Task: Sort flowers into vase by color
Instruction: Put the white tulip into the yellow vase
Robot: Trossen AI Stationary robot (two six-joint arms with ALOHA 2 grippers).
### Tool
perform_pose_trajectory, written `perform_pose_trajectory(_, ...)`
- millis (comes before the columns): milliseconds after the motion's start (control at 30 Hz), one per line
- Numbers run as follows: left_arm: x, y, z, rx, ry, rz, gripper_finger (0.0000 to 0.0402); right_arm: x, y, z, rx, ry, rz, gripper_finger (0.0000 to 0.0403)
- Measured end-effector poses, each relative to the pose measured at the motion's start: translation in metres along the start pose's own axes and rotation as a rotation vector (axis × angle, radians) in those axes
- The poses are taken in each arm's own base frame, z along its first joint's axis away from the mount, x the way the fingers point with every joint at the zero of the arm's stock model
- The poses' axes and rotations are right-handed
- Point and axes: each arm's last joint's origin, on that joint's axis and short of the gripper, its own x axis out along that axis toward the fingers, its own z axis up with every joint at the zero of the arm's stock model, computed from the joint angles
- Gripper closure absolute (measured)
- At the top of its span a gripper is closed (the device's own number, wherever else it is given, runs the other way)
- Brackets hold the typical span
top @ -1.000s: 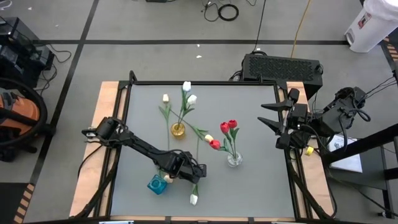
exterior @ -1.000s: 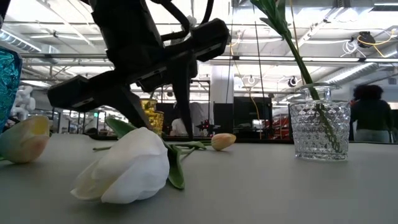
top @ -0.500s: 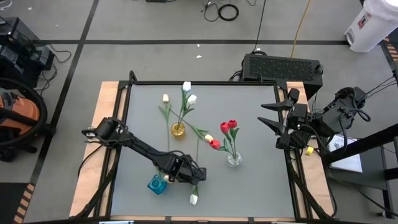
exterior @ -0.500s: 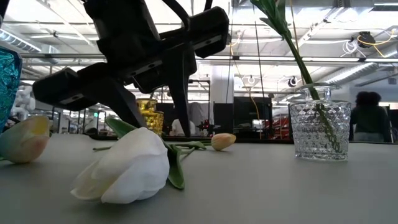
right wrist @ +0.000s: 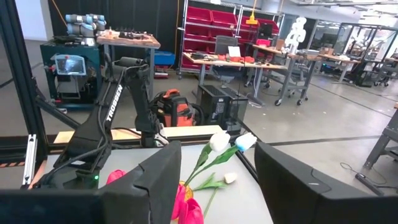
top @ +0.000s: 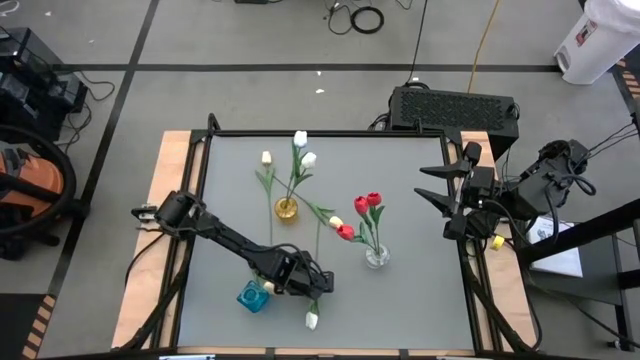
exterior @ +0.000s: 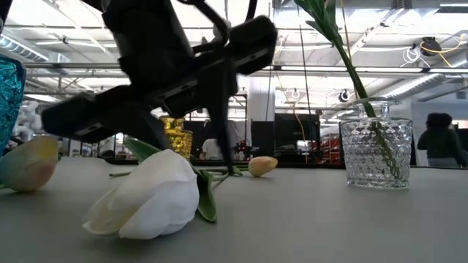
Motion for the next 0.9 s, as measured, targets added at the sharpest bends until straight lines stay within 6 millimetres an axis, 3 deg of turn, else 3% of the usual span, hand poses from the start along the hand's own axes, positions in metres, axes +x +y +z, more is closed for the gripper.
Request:
perform_pose_trajectory(500,-0.0001,-0.0008,-0.0002,0.001,-0.001,-0.008,0.0240,0.0001,0.0001,-0.0001,-0.001,0.000,0.000,0.0206)
perform_pose_trajectory(900,-0.0002,-0.0006,-0.0004,0.009,0.010,-0.004,0.0332,0.0001,0.0001,0.0000,0.000,0.000,0.000,0.0206)
